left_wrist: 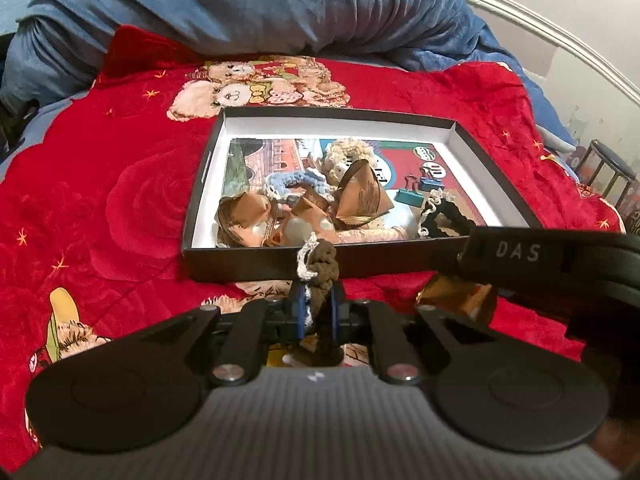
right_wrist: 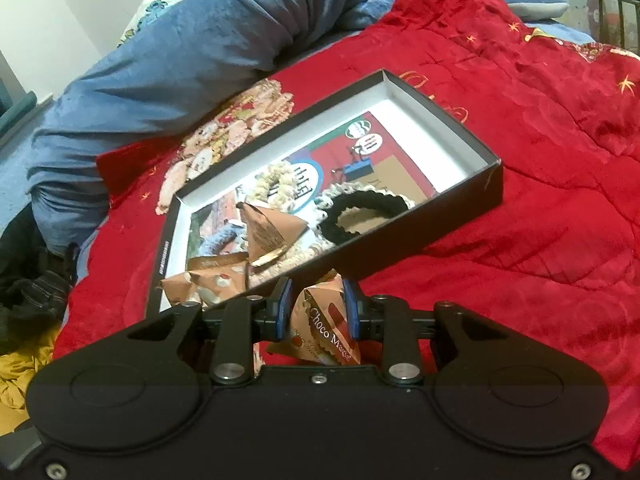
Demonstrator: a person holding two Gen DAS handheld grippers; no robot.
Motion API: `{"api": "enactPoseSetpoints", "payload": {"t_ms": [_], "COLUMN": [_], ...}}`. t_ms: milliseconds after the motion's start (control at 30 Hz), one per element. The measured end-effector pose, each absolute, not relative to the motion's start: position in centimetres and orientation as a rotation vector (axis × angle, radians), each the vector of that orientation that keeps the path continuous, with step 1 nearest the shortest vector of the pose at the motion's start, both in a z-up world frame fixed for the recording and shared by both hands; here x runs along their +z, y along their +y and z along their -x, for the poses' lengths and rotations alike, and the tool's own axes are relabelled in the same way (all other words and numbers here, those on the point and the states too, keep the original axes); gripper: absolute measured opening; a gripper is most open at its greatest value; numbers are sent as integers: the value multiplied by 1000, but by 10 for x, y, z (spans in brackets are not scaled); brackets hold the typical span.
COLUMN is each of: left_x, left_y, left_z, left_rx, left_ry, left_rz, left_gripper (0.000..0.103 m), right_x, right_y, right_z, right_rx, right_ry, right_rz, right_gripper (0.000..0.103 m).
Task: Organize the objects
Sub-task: 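Lift the brown scrunchie and Choco packet and carry them over the black box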
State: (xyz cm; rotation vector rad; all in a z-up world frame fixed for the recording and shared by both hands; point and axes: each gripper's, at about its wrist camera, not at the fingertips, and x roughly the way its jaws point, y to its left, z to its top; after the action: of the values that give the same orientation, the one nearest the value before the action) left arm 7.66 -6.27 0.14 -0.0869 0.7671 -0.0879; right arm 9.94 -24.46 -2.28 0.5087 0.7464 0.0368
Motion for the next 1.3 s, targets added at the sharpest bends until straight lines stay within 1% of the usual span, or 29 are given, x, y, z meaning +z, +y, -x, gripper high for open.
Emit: {"api": "enactPoseSetpoints", "payload": {"t_ms": [700, 933, 1100, 1300], "left_x": [11, 21, 29, 37], "left_y": [-60, -55, -48, -41], "left_z": [-70, -71, -70, -69], "left_rx": [-122, -128, -121, -109], "left_ry": [680, 609, 573, 540], "left_rz": [111, 99, 120, 131], "left_gripper": [15, 15, 15, 15], "right_x": [-2, 13, 31, 39], "right_y": [-252, -264, -263, -255], "right_z": [-93, -90, -81, -77], "right_rx": [160, 292, 319, 361], "right_ry": [681, 540, 415, 390], "right_rz": [-629, -743, -675, -652], "right_gripper": [27, 26, 26, 26]}}
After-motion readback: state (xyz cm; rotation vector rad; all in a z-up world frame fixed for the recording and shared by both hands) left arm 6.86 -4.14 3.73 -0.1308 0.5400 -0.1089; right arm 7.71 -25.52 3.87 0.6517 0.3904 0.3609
